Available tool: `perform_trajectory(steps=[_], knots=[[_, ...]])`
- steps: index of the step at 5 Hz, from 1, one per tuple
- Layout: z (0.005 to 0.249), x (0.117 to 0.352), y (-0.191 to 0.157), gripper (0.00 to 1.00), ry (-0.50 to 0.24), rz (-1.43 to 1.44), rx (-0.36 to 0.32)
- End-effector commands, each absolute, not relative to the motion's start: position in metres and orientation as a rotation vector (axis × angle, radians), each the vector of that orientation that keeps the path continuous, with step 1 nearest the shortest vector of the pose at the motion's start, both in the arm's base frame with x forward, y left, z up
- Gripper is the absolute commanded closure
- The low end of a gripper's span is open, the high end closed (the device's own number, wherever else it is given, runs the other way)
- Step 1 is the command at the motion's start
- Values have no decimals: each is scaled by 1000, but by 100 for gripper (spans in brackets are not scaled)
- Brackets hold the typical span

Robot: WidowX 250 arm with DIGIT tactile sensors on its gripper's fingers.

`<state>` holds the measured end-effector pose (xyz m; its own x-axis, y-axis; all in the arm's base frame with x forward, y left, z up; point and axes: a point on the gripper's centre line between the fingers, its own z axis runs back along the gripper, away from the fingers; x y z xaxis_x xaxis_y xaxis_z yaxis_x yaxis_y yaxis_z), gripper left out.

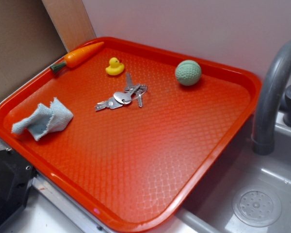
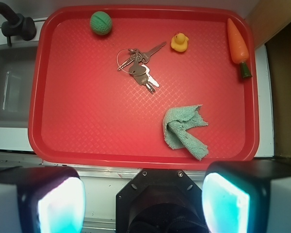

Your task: Grab the green ball.

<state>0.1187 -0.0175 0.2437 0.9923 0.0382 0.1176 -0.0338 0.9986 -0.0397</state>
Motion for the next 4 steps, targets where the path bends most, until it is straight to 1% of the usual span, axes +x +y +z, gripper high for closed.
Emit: perform_trajectory(steps=[1,2,3,4], knots=[[244,119,-17,0,-119,36,-38],[194,169,-35,0,-153,38,0],[151,221,-50,0,-219,-5,-39],[127,271,-60,0,-272,-66,-127]])
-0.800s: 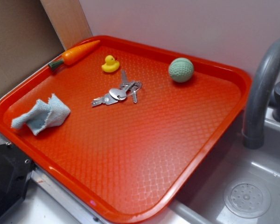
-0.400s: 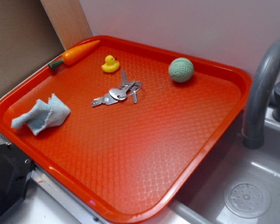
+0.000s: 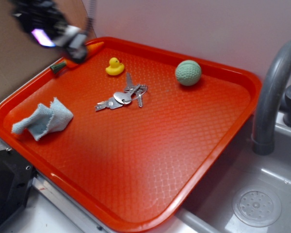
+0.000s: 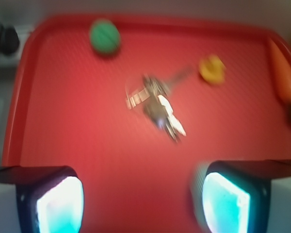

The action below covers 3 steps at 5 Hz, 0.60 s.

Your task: Grab the green ball.

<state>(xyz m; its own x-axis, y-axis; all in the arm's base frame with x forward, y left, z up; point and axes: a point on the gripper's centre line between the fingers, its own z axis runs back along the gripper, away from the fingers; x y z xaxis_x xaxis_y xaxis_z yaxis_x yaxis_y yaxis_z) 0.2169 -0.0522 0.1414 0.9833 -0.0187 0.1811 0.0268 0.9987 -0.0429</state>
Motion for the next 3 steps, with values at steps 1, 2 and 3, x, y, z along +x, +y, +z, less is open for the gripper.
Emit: perform_trajectory(steps=[1,2,3], knots=[[100,321,-68,0,-283,-82,-112],[85,345,-84,0,-280,-80,-127],[68,356,-111,0,-262,-126,-131]])
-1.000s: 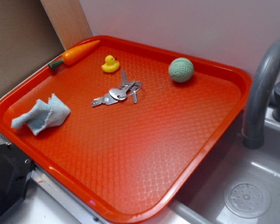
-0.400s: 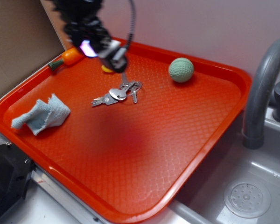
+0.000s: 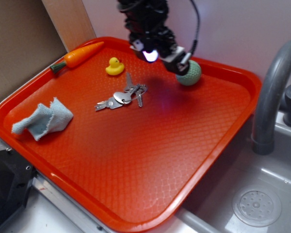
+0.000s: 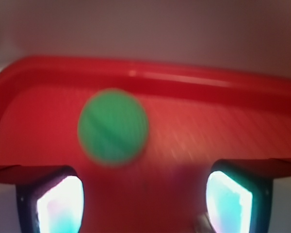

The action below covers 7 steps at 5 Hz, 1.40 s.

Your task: Grab the green ball.

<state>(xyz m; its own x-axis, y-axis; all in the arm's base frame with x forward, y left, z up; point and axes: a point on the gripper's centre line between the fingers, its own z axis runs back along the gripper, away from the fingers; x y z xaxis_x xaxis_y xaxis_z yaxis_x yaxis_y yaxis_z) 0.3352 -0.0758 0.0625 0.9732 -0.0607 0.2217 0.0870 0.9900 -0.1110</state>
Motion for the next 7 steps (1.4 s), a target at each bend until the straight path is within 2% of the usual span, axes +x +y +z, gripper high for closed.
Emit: perform_trajectory(steps=[1,2,4,5,6,7], knots=[[59,356,-119,12,-208,-137,-181],[59,353,-116,100,-234,-127,-179],[62,349,-113,100,-230,-121,-173],[76,342,-107,100,-242,-106,-169],[126,309,-61,100,-123,108,-64],[178,266,-24,100,-49,233,-39]])
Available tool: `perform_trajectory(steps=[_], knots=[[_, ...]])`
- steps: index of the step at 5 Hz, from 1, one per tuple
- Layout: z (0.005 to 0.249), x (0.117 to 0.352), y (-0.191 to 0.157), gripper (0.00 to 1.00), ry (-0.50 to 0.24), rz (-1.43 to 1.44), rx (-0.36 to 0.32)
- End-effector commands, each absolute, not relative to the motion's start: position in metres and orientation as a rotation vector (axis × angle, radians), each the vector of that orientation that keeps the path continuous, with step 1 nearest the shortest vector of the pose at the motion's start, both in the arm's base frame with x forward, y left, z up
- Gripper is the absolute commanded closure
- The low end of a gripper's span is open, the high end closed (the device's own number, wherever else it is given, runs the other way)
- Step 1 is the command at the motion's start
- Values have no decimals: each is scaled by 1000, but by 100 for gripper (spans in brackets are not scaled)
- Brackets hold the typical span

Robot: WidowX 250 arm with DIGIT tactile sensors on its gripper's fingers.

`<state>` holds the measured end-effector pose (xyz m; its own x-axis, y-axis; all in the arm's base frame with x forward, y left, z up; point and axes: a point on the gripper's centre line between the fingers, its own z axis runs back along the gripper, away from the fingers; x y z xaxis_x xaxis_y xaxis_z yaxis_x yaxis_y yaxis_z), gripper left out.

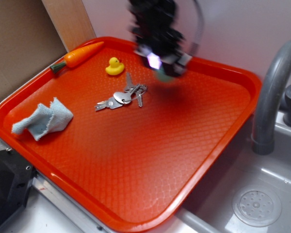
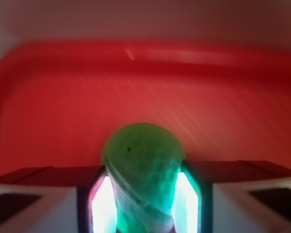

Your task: Grab the green ball.

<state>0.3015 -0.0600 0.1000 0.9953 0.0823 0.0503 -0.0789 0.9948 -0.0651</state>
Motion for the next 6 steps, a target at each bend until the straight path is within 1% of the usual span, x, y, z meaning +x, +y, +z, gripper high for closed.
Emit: perform_trajectory(steps=[1,2,3,4,5,6], knots=[[231,227,-7,100,-63,322,53],[267,208,4,100,-33,303,-1],[256,208,-1,100,-50,264,8],[242,207,-7,100,-65,236,32],[235,205,-13,100,-55,221,20],[233,206,-11,100,-60,230,21]])
